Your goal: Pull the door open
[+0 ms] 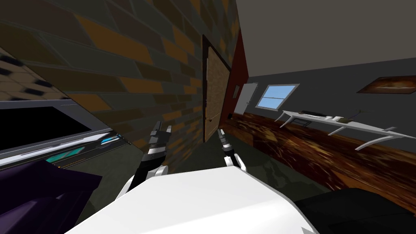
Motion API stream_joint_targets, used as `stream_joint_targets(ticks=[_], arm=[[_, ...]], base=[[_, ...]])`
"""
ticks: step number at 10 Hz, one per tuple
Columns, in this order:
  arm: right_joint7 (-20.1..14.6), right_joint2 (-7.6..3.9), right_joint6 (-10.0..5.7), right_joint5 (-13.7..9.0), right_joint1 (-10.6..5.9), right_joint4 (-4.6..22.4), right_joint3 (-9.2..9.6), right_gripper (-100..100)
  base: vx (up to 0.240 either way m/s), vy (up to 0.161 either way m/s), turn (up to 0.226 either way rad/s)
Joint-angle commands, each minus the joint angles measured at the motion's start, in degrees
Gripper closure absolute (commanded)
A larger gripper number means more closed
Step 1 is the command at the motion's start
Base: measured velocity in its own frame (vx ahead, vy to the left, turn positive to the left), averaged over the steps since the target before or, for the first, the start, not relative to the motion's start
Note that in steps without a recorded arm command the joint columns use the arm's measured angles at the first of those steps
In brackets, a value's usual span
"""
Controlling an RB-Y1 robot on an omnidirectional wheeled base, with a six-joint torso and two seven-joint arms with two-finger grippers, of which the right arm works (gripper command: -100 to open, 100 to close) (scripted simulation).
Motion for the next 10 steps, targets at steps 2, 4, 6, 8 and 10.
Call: stream_joint_targets(ticks=[2, 4, 6, 8, 10], arm=[[2.0, -0.65, -1.07, 0.9, -1.61, 4.0, -0.05, -100], [3.6, -1.04, -1.77, 1.7, -2.53, 6.6, 0.05, -100], [5.1, -1.40, -2.48, 2.5, -3.46, 9.3, 0.14, -100], [6.6, -1.77, -3.19, 3.2, -4.38, 12.0, 0.23, -100], [8.2, -2.14, -3.89, 4.0, -5.31, 14.6, 0.33, -100]], base=[[0.097, -0.037, 0.047], [0.098, -0.035, 0.047], [0.093, -0.047, 0.048], [0.094, -0.023, 0.046], [0.087, -0.047, 0.051]])
